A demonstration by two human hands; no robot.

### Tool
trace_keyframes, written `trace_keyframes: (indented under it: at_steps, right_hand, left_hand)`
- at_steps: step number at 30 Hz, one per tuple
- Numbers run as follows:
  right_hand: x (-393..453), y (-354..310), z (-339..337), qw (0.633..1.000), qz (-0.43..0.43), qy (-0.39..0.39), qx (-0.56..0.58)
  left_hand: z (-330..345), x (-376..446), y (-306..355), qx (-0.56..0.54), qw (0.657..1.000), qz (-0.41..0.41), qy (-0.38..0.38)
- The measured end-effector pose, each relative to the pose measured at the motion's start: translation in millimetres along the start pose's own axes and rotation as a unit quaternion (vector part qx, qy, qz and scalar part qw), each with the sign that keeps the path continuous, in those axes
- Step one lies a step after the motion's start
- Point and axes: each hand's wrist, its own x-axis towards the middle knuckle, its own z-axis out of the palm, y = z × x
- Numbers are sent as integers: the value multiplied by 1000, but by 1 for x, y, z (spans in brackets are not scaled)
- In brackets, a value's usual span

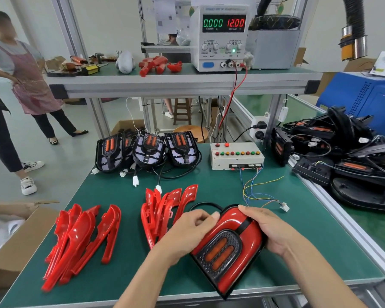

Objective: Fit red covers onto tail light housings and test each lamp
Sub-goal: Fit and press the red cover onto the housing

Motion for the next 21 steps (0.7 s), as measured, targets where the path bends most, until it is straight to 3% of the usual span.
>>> trace_keyframes:
  at_steps: [2, 5, 10, 21]
  right_hand:
    - [1, -2, 3, 1000, 3, -15, -18]
    - [3, -5, 5, 1000, 20, -3, -17]
    - [6, -6, 8, 999, 40, 9, 19]
    - [18, -9, 10, 998, 55, 10, 4]
  left_hand:
    - [3, 8, 13, 16, 999, -25, -44]
    - [9, 18, 19, -50, 994, -62, -70]
    - [15, 17, 18, -155, 984, -83, -35]
    - [20, 15, 16, -198, 976, -84, 1]
